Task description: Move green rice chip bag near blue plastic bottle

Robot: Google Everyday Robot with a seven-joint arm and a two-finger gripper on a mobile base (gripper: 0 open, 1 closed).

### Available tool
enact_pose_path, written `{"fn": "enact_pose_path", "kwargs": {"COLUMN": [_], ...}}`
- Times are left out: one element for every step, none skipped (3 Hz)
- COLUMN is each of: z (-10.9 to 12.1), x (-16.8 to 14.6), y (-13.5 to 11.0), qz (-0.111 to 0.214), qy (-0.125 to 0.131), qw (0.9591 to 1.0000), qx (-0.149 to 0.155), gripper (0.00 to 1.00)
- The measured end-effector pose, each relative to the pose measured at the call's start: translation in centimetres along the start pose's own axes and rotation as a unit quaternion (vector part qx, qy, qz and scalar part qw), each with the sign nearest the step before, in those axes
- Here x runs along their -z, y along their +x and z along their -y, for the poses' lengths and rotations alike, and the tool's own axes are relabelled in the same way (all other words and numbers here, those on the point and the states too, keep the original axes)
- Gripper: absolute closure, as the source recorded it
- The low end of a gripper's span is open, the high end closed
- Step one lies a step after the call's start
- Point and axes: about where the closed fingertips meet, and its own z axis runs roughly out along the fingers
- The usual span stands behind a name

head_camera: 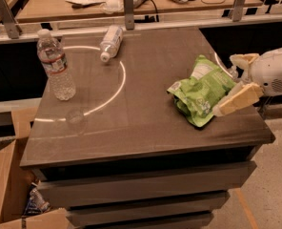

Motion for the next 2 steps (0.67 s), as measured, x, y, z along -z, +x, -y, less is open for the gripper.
{"fn": "enact_pose_path", "kwargs": {"z": [0.5,1.0], "x": [-1.3,-2.5], "y": [-0.4,0.2], "qz": [0.002,-0.009], "qy": [0.000,-0.003], "qw": [1.0000,0.9999], "qx": [0.006,0.005], "gripper": [0.00,0.00]}}
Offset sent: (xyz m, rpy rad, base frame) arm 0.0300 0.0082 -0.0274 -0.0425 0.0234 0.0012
